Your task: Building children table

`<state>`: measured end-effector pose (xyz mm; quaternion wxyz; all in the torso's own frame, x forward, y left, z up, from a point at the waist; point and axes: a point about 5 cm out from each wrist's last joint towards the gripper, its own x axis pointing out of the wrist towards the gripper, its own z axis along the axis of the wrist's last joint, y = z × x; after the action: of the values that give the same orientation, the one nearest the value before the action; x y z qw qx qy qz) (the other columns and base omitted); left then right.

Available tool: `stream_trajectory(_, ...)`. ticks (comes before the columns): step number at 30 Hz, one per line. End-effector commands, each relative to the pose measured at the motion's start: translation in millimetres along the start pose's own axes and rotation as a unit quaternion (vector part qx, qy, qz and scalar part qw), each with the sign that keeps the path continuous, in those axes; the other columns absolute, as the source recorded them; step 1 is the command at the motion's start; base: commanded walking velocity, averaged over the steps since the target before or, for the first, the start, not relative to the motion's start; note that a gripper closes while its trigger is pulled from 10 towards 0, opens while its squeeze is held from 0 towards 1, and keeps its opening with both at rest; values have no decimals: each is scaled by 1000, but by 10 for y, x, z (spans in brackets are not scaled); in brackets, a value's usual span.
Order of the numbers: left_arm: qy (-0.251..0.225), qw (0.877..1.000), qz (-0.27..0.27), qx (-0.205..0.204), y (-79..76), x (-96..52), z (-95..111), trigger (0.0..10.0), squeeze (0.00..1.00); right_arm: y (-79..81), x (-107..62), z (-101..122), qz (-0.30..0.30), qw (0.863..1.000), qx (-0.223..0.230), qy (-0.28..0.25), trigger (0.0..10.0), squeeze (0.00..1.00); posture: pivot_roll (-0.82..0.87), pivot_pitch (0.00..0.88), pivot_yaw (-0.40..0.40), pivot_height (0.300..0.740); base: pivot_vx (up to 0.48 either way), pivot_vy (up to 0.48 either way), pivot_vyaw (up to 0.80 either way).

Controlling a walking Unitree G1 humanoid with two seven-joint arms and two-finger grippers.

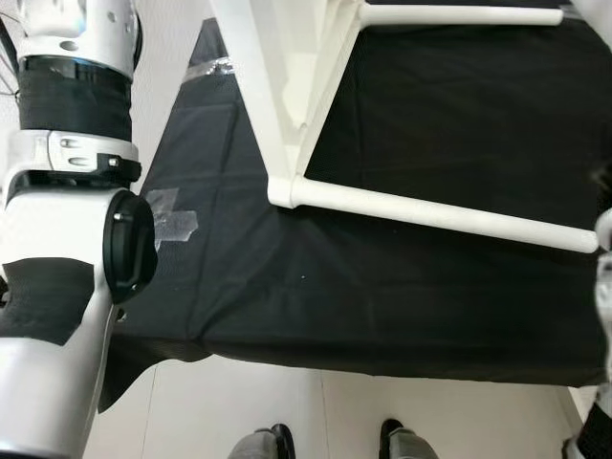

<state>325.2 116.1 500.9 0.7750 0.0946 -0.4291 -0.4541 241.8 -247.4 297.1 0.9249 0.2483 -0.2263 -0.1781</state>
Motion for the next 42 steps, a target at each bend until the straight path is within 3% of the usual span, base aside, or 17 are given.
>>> stream_trajectory(1,24,1000,6,-18,-1,21,-134,10000,0,117,19,-46,38,999,-14,6,10000,533,-44,241,99,740,0,0,0)
stream_trajectory(2,10,1000,3,-18,0,101,-64,10000,0,212,44,-71,66,997,-27,6,10000,435,-42,239,102,740,0,0,0)
stream_trajectory(4,-1,1000,0,-19,-3,159,-11,10000,0,275,57,-87,85,996,-36,5,10000,427,-42,239,102,740,0,0,0)
stream_trajectory(5,-13,1000,-5,-21,-15,226,39,10000,0,322,63,-107,97,994,-42,7,10000,349,-41,239,104,740,0,0,0)
stream_trajectory(10,-31,999,-18,-37,-73,350,73,10000,0,379,60,-153,117,991,-62,8,10000,251,-44,244,111,740,0,0,0)
stream_trajectory(20,-42,997,-34,-61,-127,394,34,10000,0,384,42,-193,131,988,-81,13,10000,204,-46,246,111,740,0,0,0)
stream_trajectory(25,-67,995,-31,-61,-74,418,180,10000,0,403,39,-243,145,985,-88,17,10000,192,-38,242,106,740,0,0,0)
stream_trajectory(27,-98,993,-31,-57,-26,432,378,10000,0,429,28,-273,153,984,-86,18,10000,184,-36,240,102,740,0,0,0)
stream_trajectory(30,-113,991,-33,-57,-11,430,469,10000,0,438,23,-282,157,984,-85,18,10000,184,-36,240,102,740,0,0,0)
stream_trajectory(34,-159,982,-67,-80,-32,350,675,10000,0,449,29,-286,162,983,-83,17,10000,180,-34,237,96,740,0,0,0)
stream_trajectory(37,-190,971,-97,-105,-71,207,814,10000,0,456,33,-292,166,982,-83,15,10000,173,-33,232,95,740,0,0,0)
stream_trajectory(40,-191,970,-98,-113,-83,155,808,10000,0,457,33,-296,168,982,-86,14,10000,165,-32,231,93,740,0,0,0)
stream_trajectory(42,-178,968,-103,-141,-184,-85,657,10000,0,462,43,-302,175,979,-106,9,10000,71,-31,227,81,740,0,0,0)
